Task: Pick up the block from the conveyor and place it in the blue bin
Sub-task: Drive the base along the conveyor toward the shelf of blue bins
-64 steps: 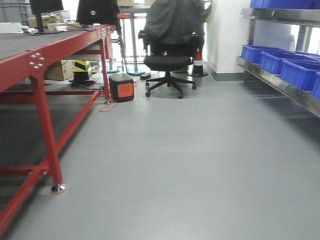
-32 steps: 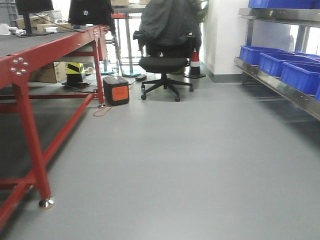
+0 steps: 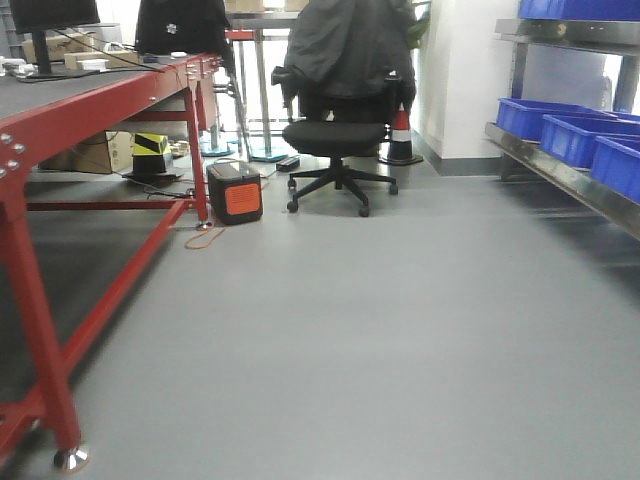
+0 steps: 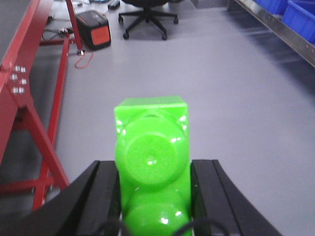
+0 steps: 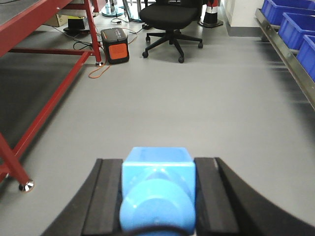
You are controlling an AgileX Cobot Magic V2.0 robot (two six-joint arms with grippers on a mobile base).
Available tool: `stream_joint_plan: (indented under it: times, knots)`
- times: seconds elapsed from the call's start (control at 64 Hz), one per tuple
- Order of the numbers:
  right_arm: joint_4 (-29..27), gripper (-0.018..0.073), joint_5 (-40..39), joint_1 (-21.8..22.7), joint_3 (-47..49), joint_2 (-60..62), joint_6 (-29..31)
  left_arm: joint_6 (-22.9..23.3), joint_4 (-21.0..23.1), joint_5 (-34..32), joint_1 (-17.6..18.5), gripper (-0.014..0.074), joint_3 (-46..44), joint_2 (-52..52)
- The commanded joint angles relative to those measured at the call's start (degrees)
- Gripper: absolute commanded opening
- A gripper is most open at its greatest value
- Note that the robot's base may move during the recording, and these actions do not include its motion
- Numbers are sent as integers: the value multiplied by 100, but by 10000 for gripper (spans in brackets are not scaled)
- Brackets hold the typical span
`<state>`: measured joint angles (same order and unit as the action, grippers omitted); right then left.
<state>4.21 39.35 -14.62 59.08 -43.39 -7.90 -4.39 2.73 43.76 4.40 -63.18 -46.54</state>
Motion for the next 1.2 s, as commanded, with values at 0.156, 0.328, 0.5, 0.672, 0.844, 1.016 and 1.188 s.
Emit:
stream_joint_plan:
  times: [0.156, 0.328, 0.5, 0.672, 0.844, 1.016, 1.188]
  knots:
    - [59, -153, -132, 29, 47, 13, 57, 39, 24, -431, 28, -111, -51, 21]
    - [59, -153, -132, 29, 47, 13, 57, 39, 24, -457, 28, -111, -51, 21]
    - [59, -153, -132, 29, 47, 13, 57, 39, 24, -457, 28, -111, -51, 21]
    - [59, -153, -132, 29, 47, 13, 57, 39, 24, -457, 28, -111, -51, 21]
    - [59, -153, -132, 29, 47, 13, 57, 39, 24, -457, 28, -111, -51, 21]
    - [59, -153, -132, 29, 47, 13, 57, 39, 24, -457, 28, -111, -51, 21]
    - [59, -153, -132, 29, 47, 13, 57, 39, 24, -457, 28, -111, -51, 21]
